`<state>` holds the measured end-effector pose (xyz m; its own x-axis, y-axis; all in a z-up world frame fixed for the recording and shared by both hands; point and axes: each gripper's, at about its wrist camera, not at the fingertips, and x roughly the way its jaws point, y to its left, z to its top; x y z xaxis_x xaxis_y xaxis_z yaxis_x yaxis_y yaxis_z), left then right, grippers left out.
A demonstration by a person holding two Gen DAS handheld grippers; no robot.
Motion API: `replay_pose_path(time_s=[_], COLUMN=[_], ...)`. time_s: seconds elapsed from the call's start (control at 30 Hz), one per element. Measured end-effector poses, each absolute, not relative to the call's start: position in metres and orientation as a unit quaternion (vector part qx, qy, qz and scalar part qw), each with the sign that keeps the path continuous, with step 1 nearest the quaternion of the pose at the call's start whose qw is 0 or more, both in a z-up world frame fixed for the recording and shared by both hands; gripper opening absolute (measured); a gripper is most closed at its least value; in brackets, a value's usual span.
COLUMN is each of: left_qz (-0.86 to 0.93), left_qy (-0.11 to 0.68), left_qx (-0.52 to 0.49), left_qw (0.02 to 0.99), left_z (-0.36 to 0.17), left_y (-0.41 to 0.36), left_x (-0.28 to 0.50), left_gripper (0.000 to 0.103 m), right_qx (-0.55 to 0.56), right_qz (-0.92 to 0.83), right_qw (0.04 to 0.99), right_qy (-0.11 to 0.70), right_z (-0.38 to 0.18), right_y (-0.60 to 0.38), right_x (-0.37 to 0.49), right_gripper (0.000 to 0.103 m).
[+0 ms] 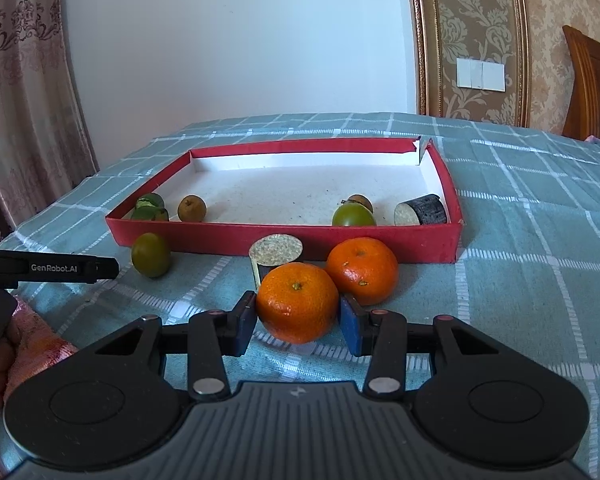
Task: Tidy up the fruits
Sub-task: 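Carry the orange into the tray and open the right gripper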
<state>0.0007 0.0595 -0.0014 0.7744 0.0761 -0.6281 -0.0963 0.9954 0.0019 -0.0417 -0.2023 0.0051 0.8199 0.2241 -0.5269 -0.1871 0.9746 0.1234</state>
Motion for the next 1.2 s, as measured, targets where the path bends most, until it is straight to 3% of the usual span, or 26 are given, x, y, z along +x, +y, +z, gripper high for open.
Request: replay_pose_path(time_s=[0.43,0.97,1.03,1.1,1.2], left_qz=[0.046,0.046,0.046,0.046,0.046], left_qy=[0.333,0.333,0.333,0.333,0.333], left_qx=[-0.015,-0.015,-0.015,-0.015,-0.015], left_qw=[0.942,0.942,0.942,0.942,0.942], left_z=[-0.002,-0.002,-0.002,-0.002,-0.002], left_y=[0.060,0.060,0.060,0.059,0.060], left_x=[0.001,0.001,0.001,0.001,0.001], left_gripper=[0.103,0.103,0.103,0.103,0.103], right_qx=[0.021,0.018,0.022,0.027,0.048], right_qz=[0.107,0.079,0.077,0.066,0.058], right_qw=[0.966,0.964,0.960,0.961,0.966], right_qy=[0.235,0.255,0.269,0.266,0.247], right_z=[0.047,0.038,0.033,0.032,0.035], right_y=[-0.204,-0.204,-0.205,-0.209,-0.219], right_x=[-0.012,0.050,0.056,0.055,0.043], right_gripper=[0.043,0.044,0.050,0.072,0.077])
